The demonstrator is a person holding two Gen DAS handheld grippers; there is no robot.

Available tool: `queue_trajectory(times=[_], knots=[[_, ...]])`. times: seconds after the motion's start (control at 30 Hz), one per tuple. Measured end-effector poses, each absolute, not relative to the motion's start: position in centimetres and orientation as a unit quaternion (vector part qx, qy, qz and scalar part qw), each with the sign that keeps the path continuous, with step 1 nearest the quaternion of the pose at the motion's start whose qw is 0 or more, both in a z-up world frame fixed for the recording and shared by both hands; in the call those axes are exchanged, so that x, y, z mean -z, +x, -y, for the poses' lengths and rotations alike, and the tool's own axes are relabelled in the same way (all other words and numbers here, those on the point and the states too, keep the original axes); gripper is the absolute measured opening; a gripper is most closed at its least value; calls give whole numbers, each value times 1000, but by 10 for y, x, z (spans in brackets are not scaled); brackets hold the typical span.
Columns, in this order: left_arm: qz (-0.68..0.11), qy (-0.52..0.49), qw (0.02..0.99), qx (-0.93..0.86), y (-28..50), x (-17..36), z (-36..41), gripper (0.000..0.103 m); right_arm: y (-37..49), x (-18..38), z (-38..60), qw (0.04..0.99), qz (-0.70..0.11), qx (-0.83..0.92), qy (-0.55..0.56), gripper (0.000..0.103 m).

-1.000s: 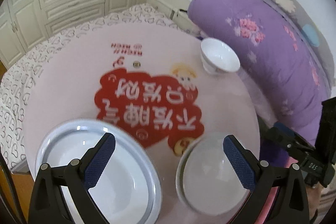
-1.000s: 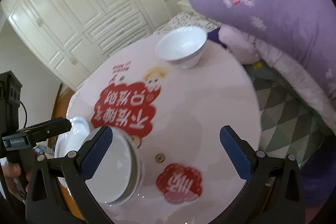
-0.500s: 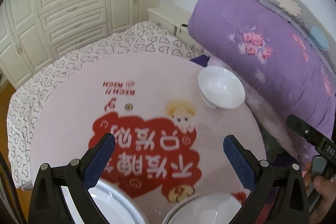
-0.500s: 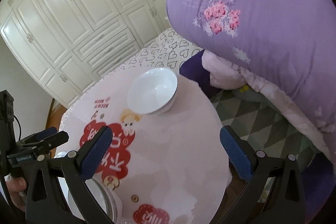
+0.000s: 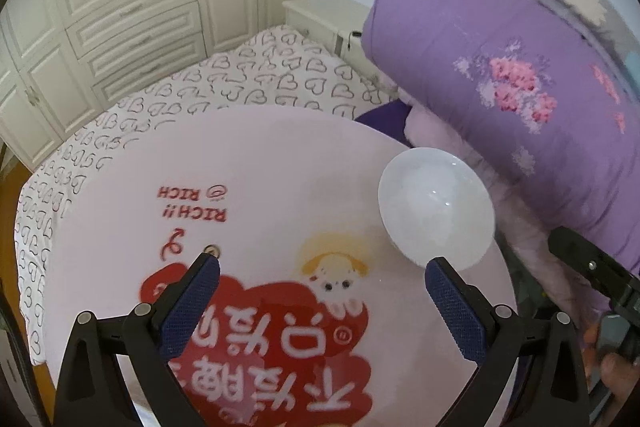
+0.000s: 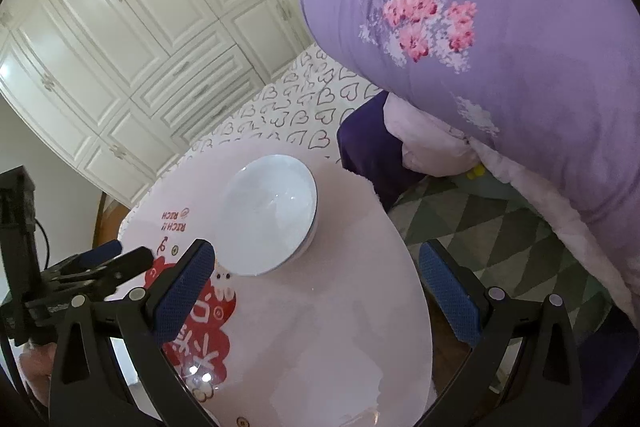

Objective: Organize plates and bowls
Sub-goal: 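Move both grippers toward the smaller white bowl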

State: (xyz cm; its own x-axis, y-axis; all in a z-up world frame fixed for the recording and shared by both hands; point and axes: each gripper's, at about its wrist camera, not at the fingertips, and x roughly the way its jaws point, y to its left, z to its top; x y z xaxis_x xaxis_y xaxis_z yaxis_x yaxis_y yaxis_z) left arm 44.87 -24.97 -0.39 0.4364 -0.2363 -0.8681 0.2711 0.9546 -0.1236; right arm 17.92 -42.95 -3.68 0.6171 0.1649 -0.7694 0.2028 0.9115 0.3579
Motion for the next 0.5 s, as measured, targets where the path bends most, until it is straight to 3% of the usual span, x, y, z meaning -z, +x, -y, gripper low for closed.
queue_trajectory(times=[0.5], knots=[[-577,18,801,155,528,70,295,91,220,70,429,851,-483,-3,206,88]])
